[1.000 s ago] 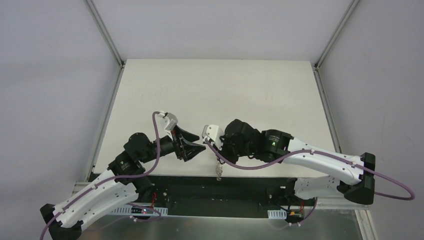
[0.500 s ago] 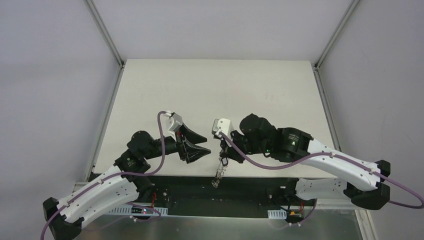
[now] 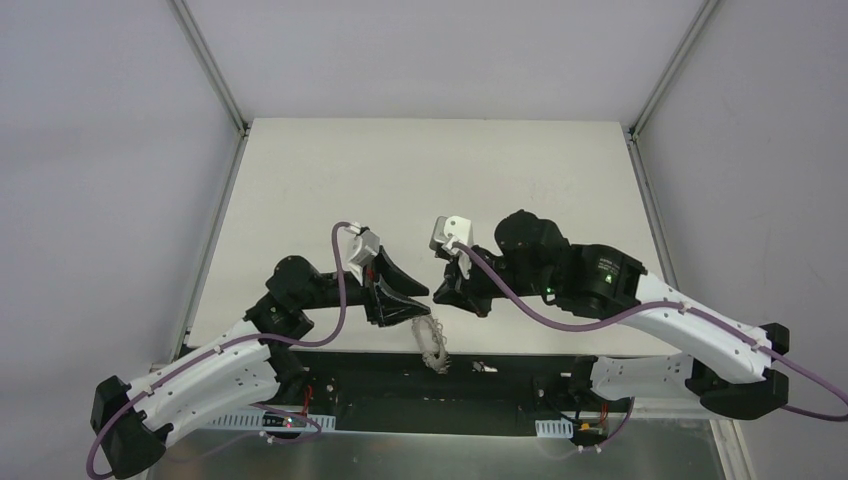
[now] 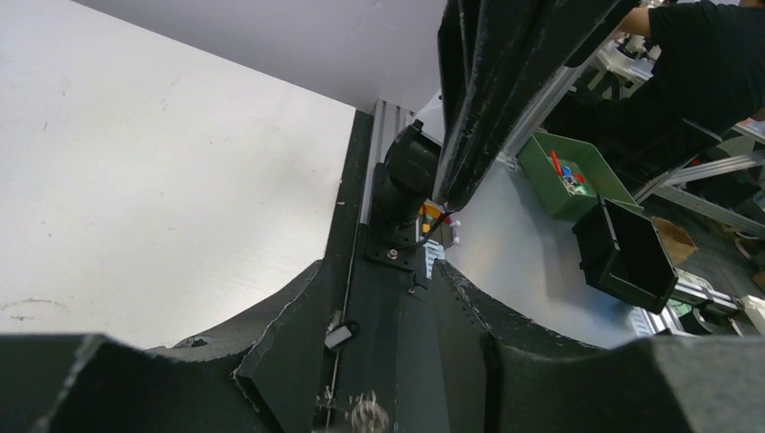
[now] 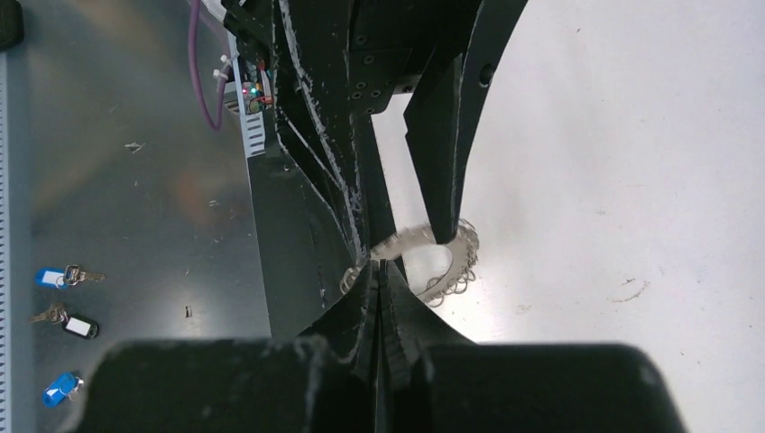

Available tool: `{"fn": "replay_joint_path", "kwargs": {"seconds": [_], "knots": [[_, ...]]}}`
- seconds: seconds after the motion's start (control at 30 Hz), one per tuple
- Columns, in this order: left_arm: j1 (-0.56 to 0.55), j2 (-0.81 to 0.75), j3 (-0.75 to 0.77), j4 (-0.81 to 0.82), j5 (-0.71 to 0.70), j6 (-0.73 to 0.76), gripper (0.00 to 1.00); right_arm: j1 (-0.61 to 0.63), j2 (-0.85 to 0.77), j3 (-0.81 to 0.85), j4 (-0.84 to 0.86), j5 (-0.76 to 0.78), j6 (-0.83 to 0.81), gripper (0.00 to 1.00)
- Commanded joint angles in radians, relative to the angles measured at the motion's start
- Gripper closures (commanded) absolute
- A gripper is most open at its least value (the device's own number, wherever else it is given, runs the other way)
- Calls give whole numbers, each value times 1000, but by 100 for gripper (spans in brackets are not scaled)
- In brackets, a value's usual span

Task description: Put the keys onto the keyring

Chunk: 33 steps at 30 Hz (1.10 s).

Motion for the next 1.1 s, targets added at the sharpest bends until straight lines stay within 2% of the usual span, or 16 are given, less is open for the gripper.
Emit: {"fn": "replay_joint_path", "kwargs": {"seconds": [0.0,0.43,0.57,0.6,0.7,0.73,0.87,1.07], "knots": [[-8,-13,-3,82,69,-13,56,-4,26,50,-14,4,27,100],[-8,-75,-31,-73,-93,41,53,-51,-11,-161,71,127,65,100],[-8,-108,-41,-164,-248,61,53,-54,-16,-243,109,120,80,95],[-8,-118,-43,-188,-288,65,51,-55,-13,-257,113,114,82,90],[-8,-146,-49,-267,-415,69,49,-56,9,-296,118,92,86,59],[-8,-155,-52,-293,-461,69,49,-58,13,-314,132,98,94,54],[-7,-173,-72,-378,-635,47,48,-85,10,-409,228,162,184,50],[-7,-187,-129,-450,-819,-17,47,-103,64,-486,331,93,350,43]]}}
